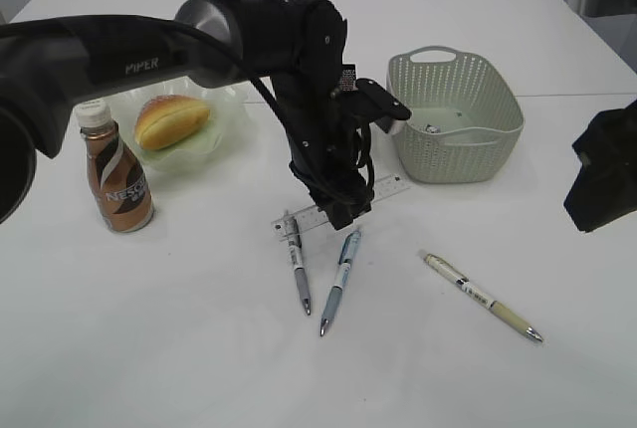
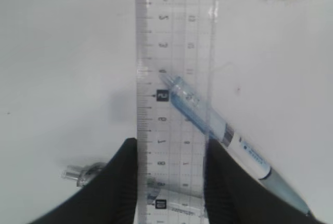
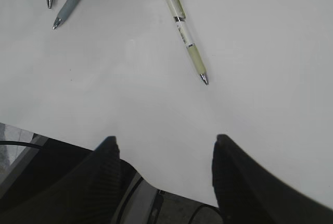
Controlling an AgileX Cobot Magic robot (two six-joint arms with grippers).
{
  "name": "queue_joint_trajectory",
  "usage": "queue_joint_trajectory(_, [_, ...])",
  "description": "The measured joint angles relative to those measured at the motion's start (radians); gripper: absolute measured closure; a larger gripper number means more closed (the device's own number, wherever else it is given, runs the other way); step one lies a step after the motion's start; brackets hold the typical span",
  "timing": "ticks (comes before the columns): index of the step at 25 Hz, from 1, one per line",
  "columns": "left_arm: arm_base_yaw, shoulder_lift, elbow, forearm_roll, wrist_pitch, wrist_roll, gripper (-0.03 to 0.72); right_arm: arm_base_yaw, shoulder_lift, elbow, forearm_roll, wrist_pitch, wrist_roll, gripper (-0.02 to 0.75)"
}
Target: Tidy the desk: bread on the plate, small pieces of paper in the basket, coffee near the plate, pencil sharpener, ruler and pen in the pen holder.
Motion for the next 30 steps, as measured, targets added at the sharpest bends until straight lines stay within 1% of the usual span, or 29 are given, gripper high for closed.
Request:
queue_joint_trajectory(5, [0.000,0.000,-0.086,-0.002,0.022,-0.159,0.427,0.000,0.000,0.000,0.000,0.000,0.000,0.290])
queue_joint_trajectory(9, [0.000,0.000,-0.143,0.000,0.027,-0.332,0.427,0.000,0.000,0.000,0.000,0.000,0.000,0.290])
queue_joint_trajectory(11, [0.000,0.000,-0.164,0.018,0.031,-0.433,0.427,0.000,0.000,0.000,0.000,0.000,0.000,0.290])
queue_joint_trajectory(15, [0.017,0.000,-0.212,0.064,0.054,-0.597,0.427,0.000,0.000,0.000,0.000,0.000,0.000,0.290])
queue_joint_trajectory(18, [0.036,0.000,-0.245,0.064,0.061,-0.644,0.427,0.000,0.000,0.000,0.000,0.000,0.000,0.290])
queue_joint_trajectory(22, [0.049,0.000,-0.273,0.075,0.032,-0.655,0.427,0.000,0.000,0.000,-0.004,0.000,0.000,0.290])
queue_joint_trajectory(24, [0.049,0.000,-0.277,0.092,-0.007,-0.655,0.427,0.000,0.000,0.000,-0.012,0.000,0.000,0.290])
queue_joint_trajectory(30, [0.049,0.000,-0.279,0.195,-0.193,-0.657,0.427,0.000,0.000,0.000,-0.027,0.000,0.000,0.290])
